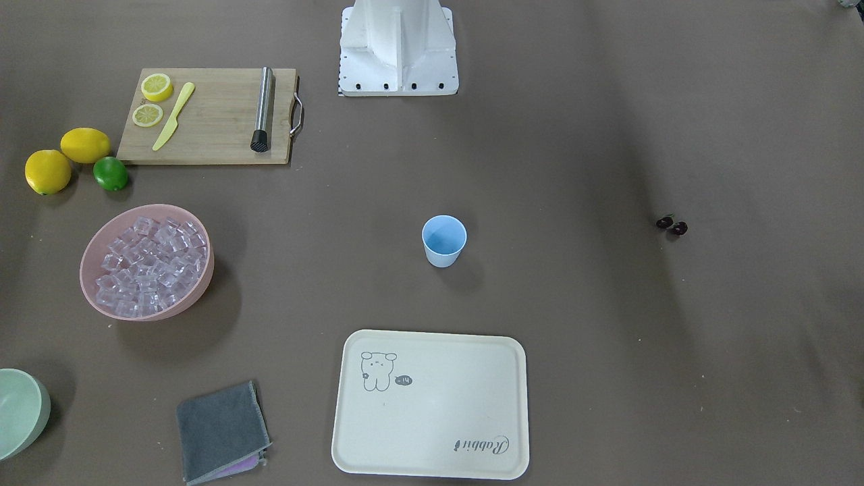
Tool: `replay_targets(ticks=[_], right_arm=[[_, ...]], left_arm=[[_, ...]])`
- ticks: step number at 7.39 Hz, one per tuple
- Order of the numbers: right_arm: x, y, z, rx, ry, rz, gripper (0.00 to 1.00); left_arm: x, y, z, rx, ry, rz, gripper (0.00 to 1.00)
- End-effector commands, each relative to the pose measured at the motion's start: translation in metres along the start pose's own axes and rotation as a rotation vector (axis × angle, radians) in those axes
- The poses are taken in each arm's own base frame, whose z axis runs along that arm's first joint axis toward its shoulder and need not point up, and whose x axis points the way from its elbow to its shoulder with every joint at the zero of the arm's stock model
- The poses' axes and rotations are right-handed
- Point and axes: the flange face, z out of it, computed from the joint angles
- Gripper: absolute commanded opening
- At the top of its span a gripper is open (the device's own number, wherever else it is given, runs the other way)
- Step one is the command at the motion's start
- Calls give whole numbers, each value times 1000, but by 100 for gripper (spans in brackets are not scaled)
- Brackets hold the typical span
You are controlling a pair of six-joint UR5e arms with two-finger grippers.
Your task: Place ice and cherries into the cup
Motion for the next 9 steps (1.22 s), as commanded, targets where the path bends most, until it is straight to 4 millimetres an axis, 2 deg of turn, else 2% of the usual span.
replay_targets(ticks=[1, 2, 3, 4, 6, 7, 8, 9], right_arm=[[-63, -13, -8, 15, -32, -117, 100], [-118, -35, -14, 32, -50, -226, 100], [-163, -59, -16, 40, -67, -298, 99], [-216, -78, -18, 49, -106, -379, 99], [-318, -93, 7, 20, -142, -544, 99], [-344, -89, 18, -2, -155, -550, 98], [-383, -96, 30, -18, -151, -492, 98], [-402, -93, 42, -31, -126, -404, 95]], left_arm=[[5, -1, 1, 2, -1, 11, 98], [7, -3, -1, 14, 1, 28, 98], [8, -1, -2, 53, 5, 67, 98], [5, 5, 1, 83, 7, 95, 98], [2, 6, 4, 80, 7, 94, 98], [2, 6, 4, 79, 7, 93, 98], [2, 6, 4, 80, 7, 94, 98], [1, 6, 5, 78, 7, 91, 98]])
